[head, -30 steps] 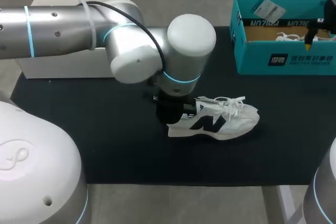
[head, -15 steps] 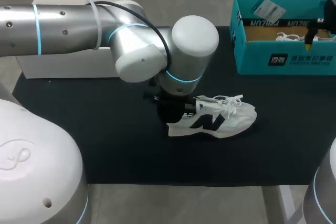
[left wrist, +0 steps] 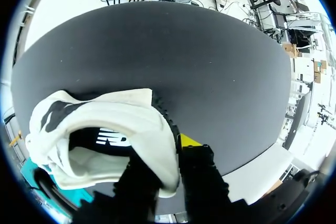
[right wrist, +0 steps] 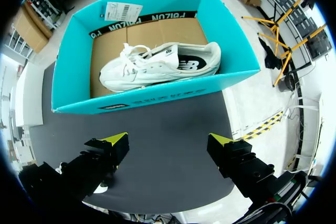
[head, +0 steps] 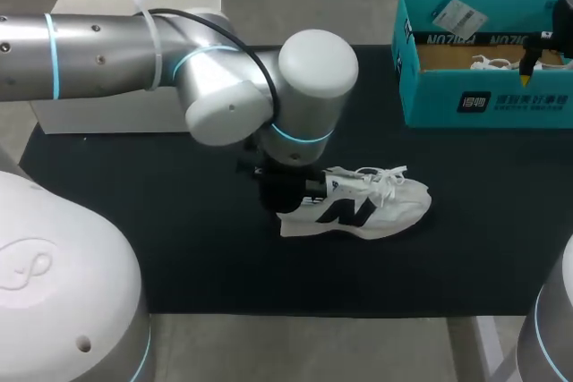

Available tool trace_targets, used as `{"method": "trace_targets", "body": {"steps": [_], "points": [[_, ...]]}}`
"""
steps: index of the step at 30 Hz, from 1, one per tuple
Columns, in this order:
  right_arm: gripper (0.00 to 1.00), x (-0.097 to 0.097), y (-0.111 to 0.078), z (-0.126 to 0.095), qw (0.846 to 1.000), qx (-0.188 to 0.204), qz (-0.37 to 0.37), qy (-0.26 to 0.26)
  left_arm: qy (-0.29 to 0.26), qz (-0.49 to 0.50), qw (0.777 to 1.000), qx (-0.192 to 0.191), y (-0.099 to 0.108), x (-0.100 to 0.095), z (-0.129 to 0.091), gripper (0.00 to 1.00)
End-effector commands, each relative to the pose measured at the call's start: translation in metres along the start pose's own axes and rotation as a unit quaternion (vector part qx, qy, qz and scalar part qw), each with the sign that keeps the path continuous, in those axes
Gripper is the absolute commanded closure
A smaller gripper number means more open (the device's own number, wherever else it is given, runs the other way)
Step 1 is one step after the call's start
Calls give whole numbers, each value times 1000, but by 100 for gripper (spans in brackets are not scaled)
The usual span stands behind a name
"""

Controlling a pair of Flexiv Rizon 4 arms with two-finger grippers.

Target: Take the shoe out of the shoebox, open the shoe tongue, remove and reinsert the insole, then place the shoe into the shoebox

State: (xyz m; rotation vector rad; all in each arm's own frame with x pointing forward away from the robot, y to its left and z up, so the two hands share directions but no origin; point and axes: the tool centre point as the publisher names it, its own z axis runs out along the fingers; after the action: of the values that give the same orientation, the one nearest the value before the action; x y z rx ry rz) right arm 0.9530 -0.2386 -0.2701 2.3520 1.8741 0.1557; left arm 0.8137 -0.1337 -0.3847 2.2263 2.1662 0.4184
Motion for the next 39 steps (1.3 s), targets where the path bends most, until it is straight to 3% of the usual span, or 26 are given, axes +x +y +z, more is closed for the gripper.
{"method": "trace_targets", "body": {"steps": [1, 4, 5, 6, 7, 8, 11, 19, 24, 27, 30, 36, 39], "points": [[0, 0, 0, 0, 1000, -1, 0, 0, 1, 0, 1000, 2, 2, 0, 3, 100], [0, 0, 0, 0, 1000, -1, 0, 0, -6, 12, 1000, 14, 0, 2, 3, 100], [0, 0, 0, 0, 1000, -1, 0, 0, -23, 23, 999, 24, 0, 3, 3, 79], [0, 0, 0, 0, 1000, -1, 0, 0, -26, 25, 999, 34, 0, 4, 3, 50], [0, 0, 0, 0, 1000, -1, 0, 0, -22, 25, 999, 36, 1, 5, 3, 8], [0, 0, 0, 0, 1000, -1, 0, 0, -23, 27, 999, 35, 1, 7, 2, 0], [0, 0, 0, 0, 1000, -1, 0, 0, -28, 29, 999, 31, 4, 13, -7, 0], [0, 0, 0, 0, 1000, -1, 0, 0, -81, -10, 995, 48, 11, 26, -59, 0], [0, 0, 0, 0, 1000, -1, 0, 0, -91, -94, 986, 107, 12, 33, -80, 0], [0, 0, 0, 0, 1000, -1, 0, 0, -97, -146, 977, 123, 11, 38, -88, 0], [0, 0, 0, 0, 1000, -1, 0, 0, -105, -207, 962, 143, 11, 41, -93, 0], [0, 0, 0, 0, 1000, -1, 0, 0, -182, -251, 925, 218, 18, 44, -95, 0], [0, 0, 0, 0, 1000, -1, 0, 0, -244, -271, 890, 275, 19, 50, -99, 0]]}}
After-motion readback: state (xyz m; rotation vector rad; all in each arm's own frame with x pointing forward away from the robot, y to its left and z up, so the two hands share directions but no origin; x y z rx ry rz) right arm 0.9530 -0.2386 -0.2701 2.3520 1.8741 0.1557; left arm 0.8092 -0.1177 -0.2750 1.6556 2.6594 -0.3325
